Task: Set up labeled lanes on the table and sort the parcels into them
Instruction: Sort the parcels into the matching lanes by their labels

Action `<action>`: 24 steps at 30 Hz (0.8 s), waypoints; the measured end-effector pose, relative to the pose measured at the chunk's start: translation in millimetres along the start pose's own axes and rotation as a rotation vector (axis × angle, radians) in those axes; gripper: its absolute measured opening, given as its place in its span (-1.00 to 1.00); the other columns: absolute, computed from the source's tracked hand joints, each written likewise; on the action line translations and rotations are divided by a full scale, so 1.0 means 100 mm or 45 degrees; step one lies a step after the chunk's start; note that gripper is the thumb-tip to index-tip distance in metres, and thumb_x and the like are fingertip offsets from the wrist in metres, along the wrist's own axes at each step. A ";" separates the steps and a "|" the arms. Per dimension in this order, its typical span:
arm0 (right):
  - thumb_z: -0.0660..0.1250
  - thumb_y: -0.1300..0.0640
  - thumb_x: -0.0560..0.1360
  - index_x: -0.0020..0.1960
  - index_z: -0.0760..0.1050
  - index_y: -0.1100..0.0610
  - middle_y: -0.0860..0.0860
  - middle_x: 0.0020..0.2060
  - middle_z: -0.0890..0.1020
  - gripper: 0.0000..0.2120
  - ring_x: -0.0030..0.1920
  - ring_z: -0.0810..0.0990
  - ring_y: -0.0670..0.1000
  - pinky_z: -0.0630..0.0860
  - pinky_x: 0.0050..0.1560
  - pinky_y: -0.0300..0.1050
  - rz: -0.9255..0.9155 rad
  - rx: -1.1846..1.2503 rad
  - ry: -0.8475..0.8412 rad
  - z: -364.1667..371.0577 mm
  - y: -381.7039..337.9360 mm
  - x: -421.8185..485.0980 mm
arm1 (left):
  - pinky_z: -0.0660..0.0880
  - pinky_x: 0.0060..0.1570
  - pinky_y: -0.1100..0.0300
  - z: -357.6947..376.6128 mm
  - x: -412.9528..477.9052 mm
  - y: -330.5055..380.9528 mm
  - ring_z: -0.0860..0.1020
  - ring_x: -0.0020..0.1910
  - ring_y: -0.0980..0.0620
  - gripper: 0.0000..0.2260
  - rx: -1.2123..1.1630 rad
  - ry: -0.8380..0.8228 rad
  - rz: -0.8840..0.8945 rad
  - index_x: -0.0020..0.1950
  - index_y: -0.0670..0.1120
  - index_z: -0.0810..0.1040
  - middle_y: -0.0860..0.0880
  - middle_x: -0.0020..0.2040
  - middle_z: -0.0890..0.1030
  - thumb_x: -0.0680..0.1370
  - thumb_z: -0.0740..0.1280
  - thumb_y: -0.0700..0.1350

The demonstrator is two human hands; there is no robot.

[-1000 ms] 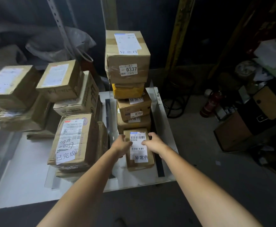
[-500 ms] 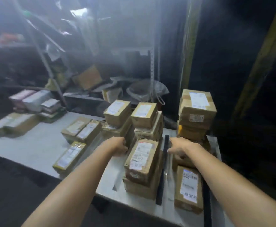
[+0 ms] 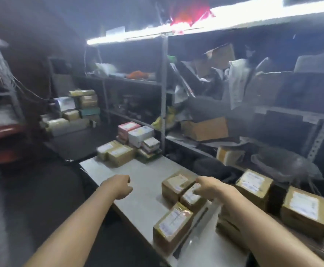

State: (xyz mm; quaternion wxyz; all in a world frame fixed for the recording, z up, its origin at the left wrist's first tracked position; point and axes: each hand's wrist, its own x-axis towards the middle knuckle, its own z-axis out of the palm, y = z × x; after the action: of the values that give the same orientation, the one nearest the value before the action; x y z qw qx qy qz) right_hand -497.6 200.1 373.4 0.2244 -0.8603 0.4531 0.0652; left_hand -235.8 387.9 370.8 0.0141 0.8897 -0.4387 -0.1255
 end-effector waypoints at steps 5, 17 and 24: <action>0.33 -0.06 0.57 0.49 0.34 0.03 0.05 0.39 0.48 -0.47 0.32 0.50 0.10 0.47 0.34 0.06 -0.092 -0.061 -0.001 0.13 -1.15 0.88 | 0.49 0.22 0.06 -0.22 0.64 -1.10 0.51 0.28 -0.07 -0.55 -0.035 -0.029 -0.110 0.49 0.06 0.34 -0.03 0.42 0.45 0.61 0.19 0.11; 0.32 -0.06 0.59 0.55 0.27 0.09 0.07 0.50 0.36 -0.41 0.45 0.38 0.10 0.37 0.42 0.04 -0.220 -0.075 -0.166 0.44 -2.68 3.02 | 0.48 0.24 0.04 -0.45 2.48 -2.43 0.49 0.27 -0.09 -0.52 -0.104 -0.200 -0.257 0.48 0.07 0.37 -0.04 0.40 0.46 0.57 0.24 0.14; 0.31 -0.06 0.59 0.50 0.32 0.07 0.05 0.45 0.44 -0.47 0.39 0.43 0.09 0.43 0.32 -0.03 -0.236 -0.012 -0.204 0.37 -3.30 4.21 | 0.45 0.24 0.03 -0.83 3.75 -2.68 0.48 0.31 -0.11 -0.55 -0.042 -0.172 -0.238 0.49 0.10 0.35 -0.06 0.42 0.44 0.59 0.20 0.11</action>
State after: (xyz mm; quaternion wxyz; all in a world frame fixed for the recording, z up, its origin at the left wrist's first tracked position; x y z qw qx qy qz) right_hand 17.5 61.8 315.2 0.2609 -0.8915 0.3520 0.1149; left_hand 211.1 252.0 335.7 -0.0128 0.9159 -0.3516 -0.1933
